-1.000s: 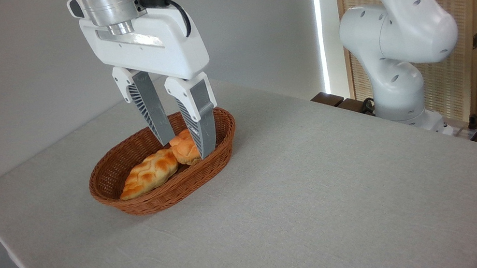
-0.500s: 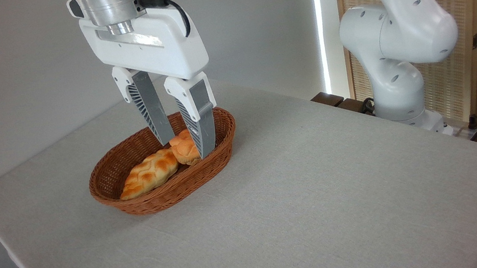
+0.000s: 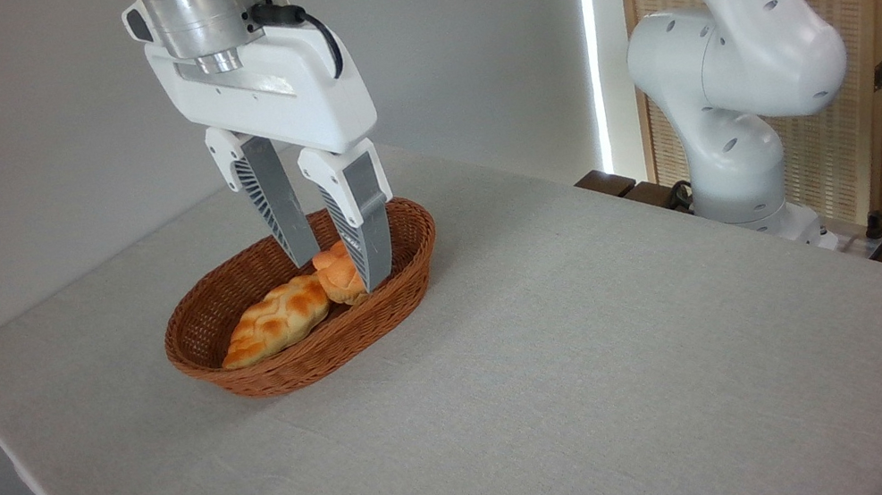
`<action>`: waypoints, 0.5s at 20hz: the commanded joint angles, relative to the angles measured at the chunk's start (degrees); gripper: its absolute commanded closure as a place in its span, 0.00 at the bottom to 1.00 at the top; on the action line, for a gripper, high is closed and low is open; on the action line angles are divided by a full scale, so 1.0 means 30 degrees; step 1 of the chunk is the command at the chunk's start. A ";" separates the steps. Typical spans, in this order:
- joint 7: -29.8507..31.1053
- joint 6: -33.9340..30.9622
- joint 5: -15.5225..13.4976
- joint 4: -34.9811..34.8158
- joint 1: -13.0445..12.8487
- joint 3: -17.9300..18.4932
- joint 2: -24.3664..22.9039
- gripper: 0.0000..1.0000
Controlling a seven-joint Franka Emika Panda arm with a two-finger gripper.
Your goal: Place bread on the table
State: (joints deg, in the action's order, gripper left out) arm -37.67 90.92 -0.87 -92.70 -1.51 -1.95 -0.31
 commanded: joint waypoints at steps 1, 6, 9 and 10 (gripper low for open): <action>0.0604 -0.0014 -0.0326 -0.0358 -0.0140 -0.0316 -0.0130 0.00; 0.0633 0.0103 -0.0881 -0.0827 -0.0140 -0.0786 -0.0189 0.00; 0.0575 0.0365 -0.1816 -0.1236 -0.0169 -0.0992 -0.0247 0.00; 0.0575 0.0483 -0.2024 -0.1412 -0.0198 -0.1079 -0.0247 0.00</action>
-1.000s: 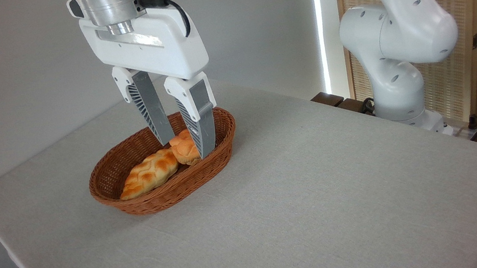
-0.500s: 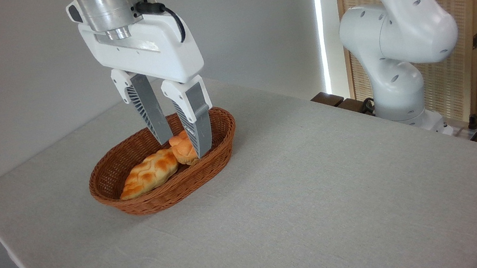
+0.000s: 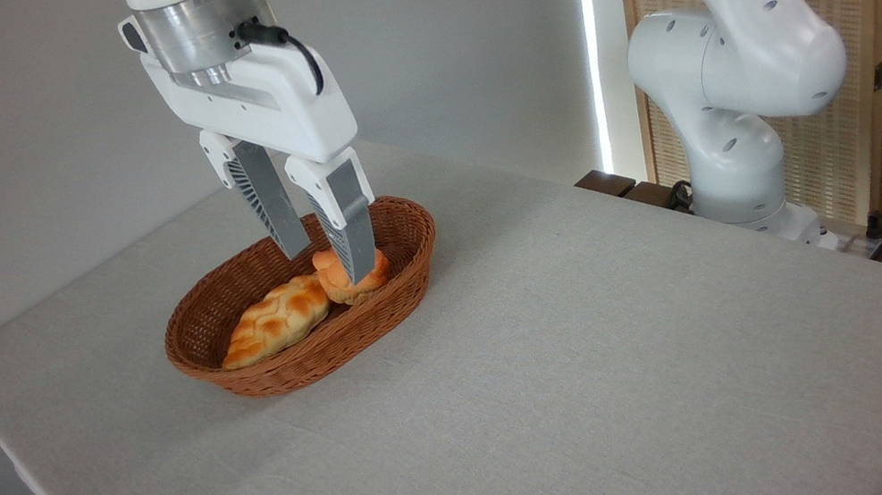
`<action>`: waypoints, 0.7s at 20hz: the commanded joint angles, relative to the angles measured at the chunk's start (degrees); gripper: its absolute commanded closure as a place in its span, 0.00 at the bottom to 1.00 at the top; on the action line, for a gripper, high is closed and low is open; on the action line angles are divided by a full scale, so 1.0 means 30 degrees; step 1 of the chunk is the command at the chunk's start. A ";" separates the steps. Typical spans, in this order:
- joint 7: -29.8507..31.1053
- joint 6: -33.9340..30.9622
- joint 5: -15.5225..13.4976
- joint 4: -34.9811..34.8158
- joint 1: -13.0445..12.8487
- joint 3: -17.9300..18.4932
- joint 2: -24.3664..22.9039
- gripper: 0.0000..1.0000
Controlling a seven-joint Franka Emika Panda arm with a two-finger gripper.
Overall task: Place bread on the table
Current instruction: 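Lower the gripper into the basket over the small round roll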
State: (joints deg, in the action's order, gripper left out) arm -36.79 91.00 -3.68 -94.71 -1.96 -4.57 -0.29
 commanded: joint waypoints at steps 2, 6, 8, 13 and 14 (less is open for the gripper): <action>0.0308 0.0984 -0.1352 -0.1415 -0.0080 -0.0818 -0.0285 0.00; 0.0367 0.2360 -0.1439 -0.2820 -0.0080 -0.2133 -0.0286 0.00; 0.0367 0.2684 -0.1468 -0.3552 -0.0080 -0.2837 -0.0286 0.00; 0.0514 0.3122 -0.1996 -0.4841 -0.0080 -0.4537 -0.0286 0.00; 0.0514 0.3328 -0.1996 -0.5106 -0.0080 -0.4714 -0.0286 0.00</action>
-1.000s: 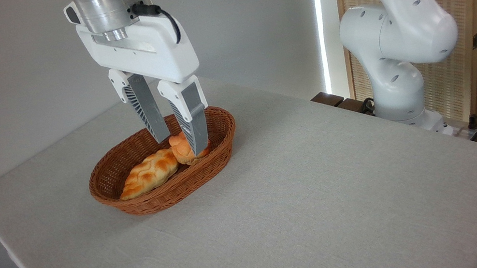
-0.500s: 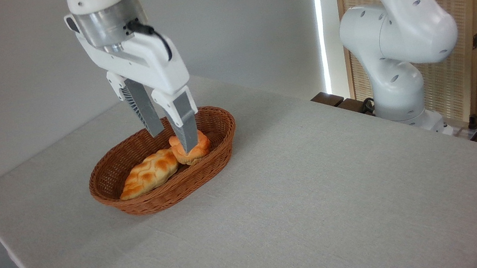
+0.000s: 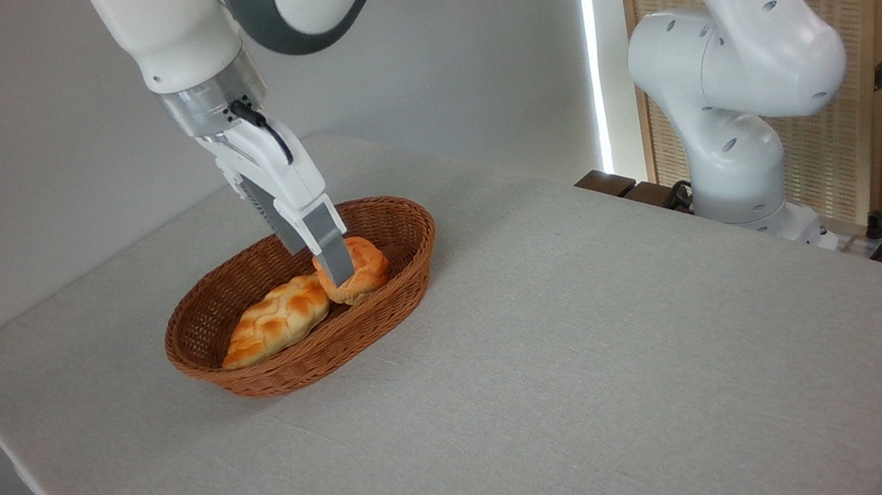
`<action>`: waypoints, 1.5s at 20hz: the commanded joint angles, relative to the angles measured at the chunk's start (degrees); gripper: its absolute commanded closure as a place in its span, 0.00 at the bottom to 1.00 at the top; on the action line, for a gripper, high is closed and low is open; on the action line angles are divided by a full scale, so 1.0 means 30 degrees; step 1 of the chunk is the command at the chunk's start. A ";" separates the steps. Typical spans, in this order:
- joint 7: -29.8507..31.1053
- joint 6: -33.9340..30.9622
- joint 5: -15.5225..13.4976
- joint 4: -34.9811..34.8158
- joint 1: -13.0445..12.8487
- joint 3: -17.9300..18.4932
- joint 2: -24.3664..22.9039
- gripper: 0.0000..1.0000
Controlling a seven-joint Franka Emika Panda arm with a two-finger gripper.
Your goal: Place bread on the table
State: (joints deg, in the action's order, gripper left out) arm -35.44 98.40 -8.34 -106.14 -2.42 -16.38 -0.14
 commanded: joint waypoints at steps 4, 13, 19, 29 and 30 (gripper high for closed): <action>0.0066 0.2324 -0.0502 -0.2442 0.0015 -0.1422 -0.0219 0.00; 0.0066 0.2941 -0.1879 -0.2883 -0.0073 -0.1891 0.0571 0.00; 0.0066 0.3029 -0.1850 -0.3206 -0.0073 -0.2156 0.0807 0.49; 0.0007 0.2941 -0.1821 -0.3206 -0.0073 -0.2156 0.0807 0.83; 0.0007 0.2883 -0.1821 -0.3206 -0.0073 -0.2156 0.0807 0.84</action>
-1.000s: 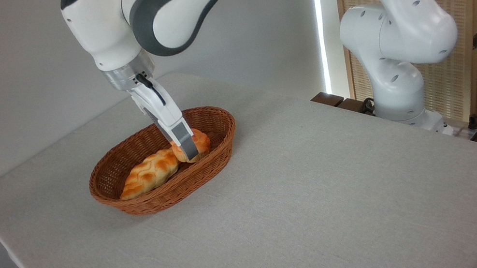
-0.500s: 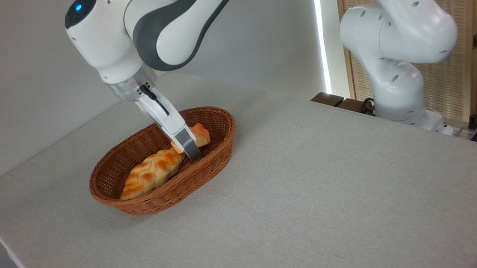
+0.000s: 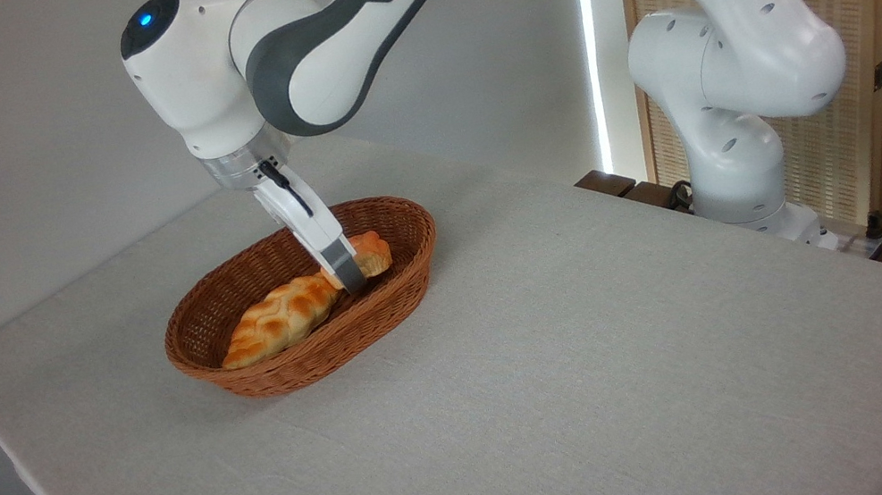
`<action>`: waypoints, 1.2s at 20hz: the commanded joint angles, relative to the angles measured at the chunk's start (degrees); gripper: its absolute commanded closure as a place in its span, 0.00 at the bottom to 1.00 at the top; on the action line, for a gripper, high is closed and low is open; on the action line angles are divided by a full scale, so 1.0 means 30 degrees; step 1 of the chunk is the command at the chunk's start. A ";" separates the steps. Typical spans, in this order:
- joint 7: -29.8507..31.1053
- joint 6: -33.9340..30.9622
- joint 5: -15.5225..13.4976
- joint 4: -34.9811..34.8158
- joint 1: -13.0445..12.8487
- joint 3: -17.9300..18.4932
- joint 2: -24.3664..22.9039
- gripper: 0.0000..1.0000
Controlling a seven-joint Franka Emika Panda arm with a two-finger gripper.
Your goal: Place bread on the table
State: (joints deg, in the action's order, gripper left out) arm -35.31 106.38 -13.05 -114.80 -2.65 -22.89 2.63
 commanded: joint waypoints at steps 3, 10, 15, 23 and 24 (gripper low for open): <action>-0.0152 0.0019 -0.0190 -0.0287 0.0033 0.0043 -0.0143 0.95; -0.0153 -0.0040 -0.0072 -0.0228 0.0033 0.0101 -0.0231 0.96; -0.0153 -0.0421 0.0132 -0.0111 0.0033 0.0248 -0.0349 0.98; -0.0065 -0.1383 0.0396 0.1464 0.0121 0.1064 -0.0437 0.99; -0.0094 -0.1736 0.0396 0.1790 0.0121 0.1271 -0.0466 0.99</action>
State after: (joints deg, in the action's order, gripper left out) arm -35.32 105.93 -12.74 -113.85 -2.37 -22.13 2.02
